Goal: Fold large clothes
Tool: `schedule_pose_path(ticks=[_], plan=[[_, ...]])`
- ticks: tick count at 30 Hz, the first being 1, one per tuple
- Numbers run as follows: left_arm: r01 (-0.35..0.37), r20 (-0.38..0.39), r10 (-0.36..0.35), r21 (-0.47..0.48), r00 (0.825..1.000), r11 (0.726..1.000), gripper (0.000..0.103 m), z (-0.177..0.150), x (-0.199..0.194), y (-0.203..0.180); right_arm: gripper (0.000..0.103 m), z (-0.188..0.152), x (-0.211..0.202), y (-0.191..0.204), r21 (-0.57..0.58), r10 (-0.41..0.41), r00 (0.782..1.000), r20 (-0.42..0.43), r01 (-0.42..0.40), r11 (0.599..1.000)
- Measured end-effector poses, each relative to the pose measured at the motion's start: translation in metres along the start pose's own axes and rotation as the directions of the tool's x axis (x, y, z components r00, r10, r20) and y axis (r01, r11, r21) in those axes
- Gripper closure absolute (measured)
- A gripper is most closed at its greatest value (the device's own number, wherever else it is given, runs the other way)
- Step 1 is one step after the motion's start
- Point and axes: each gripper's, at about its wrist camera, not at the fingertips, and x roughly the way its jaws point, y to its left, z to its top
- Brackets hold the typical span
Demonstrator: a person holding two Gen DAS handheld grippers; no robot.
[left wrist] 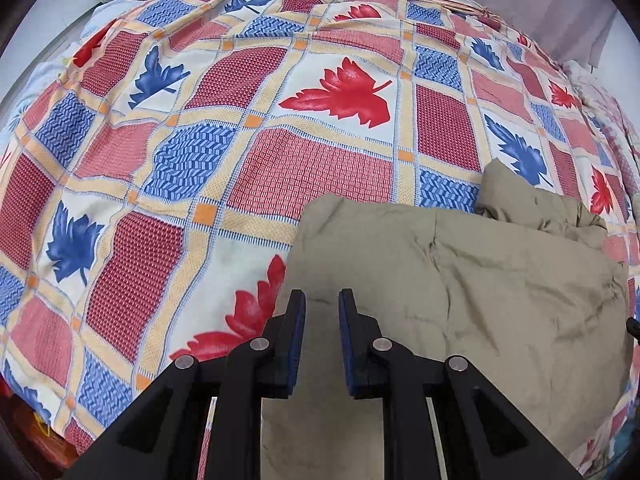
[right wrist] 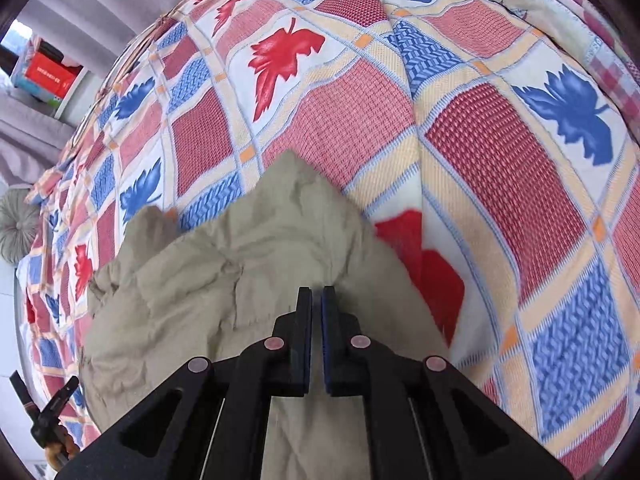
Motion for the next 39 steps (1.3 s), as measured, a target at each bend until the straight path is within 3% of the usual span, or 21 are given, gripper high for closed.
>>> schedule_pose_path(ticks=[2, 4, 5, 6, 7, 8, 20, 24, 26, 28, 32, 34, 39], plan=[[0.008, -0.009, -0.008, -0.007, 1.000, 1.000, 0.084, -0.010, -0.008, 0.000, 0.092, -0.013, -0.006, 0.006, -0.014, 0.005, 1.000, -0.011, -0.005, 1.000], [0.037, -0.023, -0.037, -0.003, 0.999, 0.999, 0.084, -0.019, -0.015, -0.002, 0.080, -0.028, -0.012, 0.013, -0.029, 0.007, 1.000, -0.029, -0.008, 1.000], [0.050, -0.032, -0.050, 0.004, 0.998, 0.999, 0.070, -0.023, -0.017, -0.003, 0.077, -0.035, -0.014, 0.017, -0.034, 0.012, 0.999, -0.039, -0.013, 0.999], [0.059, -0.040, -0.059, 0.007, 0.997, 0.998, 0.025, -0.026, -0.019, -0.004, 0.073, -0.042, -0.015, 0.021, -0.042, 0.013, 0.999, -0.048, -0.015, 0.999], [0.061, -0.035, -0.061, 0.004, 0.998, 0.998, 0.008, -0.028, -0.022, -0.004, 0.072, -0.049, -0.017, 0.026, -0.052, 0.013, 0.998, -0.056, -0.016, 0.999], [0.065, -0.015, -0.065, 0.005, 0.998, 0.998, 0.002, -0.031, -0.028, -0.005, 0.072, -0.055, -0.019, 0.030, -0.061, 0.014, 0.998, -0.063, -0.018, 0.998], [0.071, -0.052, -0.067, 0.087, 0.996, 0.994, 0.001, -0.038, -0.024, -0.011, 0.065, -0.108, -0.012, 0.073, -0.114, 0.016, 0.988, -0.155, -0.034, 0.993], [0.072, -0.055, -0.068, 0.081, 0.996, 0.994, 0.001, -0.037, -0.020, -0.002, 0.054, -0.116, -0.010, 0.089, -0.141, 0.022, 0.986, -0.164, -0.045, 0.989], [0.073, -0.064, -0.068, 0.075, 0.996, 0.995, 0.001, -0.037, -0.017, 0.003, 0.042, -0.119, -0.010, 0.098, -0.158, 0.034, 0.985, -0.169, -0.061, 0.986], [0.074, -0.072, -0.068, 0.074, 0.995, 0.995, 0.001, -0.038, -0.015, 0.008, 0.021, -0.121, -0.010, 0.105, -0.168, 0.049, 0.985, -0.167, -0.077, 0.983], [0.083, -0.096, -0.076, 0.069, 0.993, 0.994, 0.001, -0.040, -0.009, 0.016, 0.015, -0.124, -0.009, 0.118, -0.187, 0.071, 0.983, -0.169, -0.103, 0.977], [0.069, -0.097, -0.064, 0.048, 0.993, 0.996, 0.001, -0.041, -0.006, 0.021, 0.000, -0.126, -0.011, 0.124, -0.204, 0.078, 0.987, -0.140, -0.105, 0.973], [0.079, -0.094, -0.077, 0.018, 0.993, 0.997, 0.001, -0.038, -0.001, 0.037, 0.000, -0.132, -0.008, 0.142, -0.261, 0.094, 0.984, -0.151, -0.131, 0.956]])
